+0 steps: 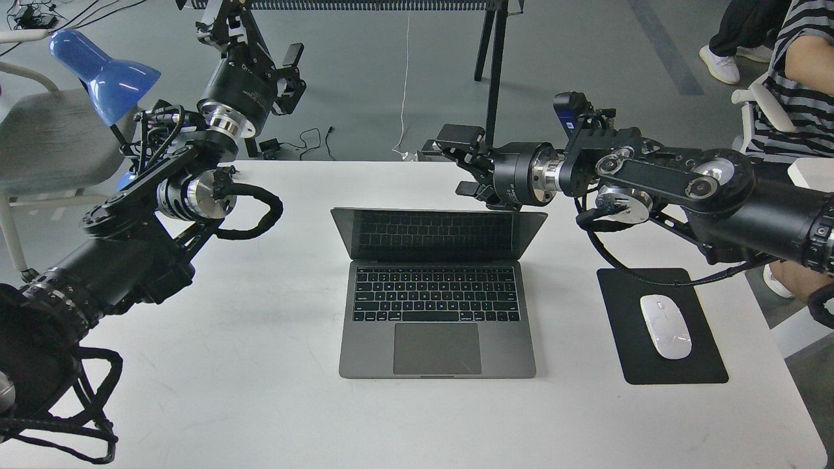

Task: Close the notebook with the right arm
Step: 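Push the laptop screen down toward the keyboard with the right gripper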

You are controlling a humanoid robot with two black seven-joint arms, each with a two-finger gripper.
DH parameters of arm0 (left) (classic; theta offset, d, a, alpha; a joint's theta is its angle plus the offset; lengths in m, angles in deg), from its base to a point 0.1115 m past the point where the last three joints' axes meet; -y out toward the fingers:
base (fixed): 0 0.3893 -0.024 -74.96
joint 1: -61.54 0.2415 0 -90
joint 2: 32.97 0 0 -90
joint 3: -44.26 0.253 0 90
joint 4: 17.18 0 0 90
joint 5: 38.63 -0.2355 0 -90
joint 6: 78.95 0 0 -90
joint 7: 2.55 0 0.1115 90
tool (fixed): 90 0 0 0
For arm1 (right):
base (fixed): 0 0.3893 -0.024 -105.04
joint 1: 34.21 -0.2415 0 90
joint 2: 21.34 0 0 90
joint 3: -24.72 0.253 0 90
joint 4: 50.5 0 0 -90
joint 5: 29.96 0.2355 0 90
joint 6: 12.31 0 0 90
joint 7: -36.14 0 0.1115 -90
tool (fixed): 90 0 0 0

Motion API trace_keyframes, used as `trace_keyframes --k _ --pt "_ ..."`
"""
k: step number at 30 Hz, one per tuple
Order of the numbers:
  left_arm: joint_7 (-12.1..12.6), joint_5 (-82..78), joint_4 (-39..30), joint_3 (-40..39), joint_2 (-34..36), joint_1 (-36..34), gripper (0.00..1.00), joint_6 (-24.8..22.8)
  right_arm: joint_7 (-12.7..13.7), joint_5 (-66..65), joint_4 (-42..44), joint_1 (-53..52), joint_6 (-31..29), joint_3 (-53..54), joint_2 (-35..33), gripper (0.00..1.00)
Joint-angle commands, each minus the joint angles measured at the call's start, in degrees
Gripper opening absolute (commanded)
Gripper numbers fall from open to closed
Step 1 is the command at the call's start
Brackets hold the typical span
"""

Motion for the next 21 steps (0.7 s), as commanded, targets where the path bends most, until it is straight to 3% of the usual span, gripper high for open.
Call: trace_keyframes --k 1,11,21 --pt "0.0 0.0 0.0 0.0 -0.01 0.0 1.0 0.01 -0.01 -0.03 -4.94 0.15 -0.09 -0.07 -2.76 1.0" --pt "0.0 0.0 0.0 0.0 -0.01 0.0 1.0 0.01 0.08 -0.03 -13.3 4.36 0.18 -0.95 -7.24 1.0" --pt "0.0 0.0 0.0 0.0 -0.01 0.0 1.0 0.01 0.35 -0.12 -15.41 8.49 0.09 -1.13 -8.22 1.0"
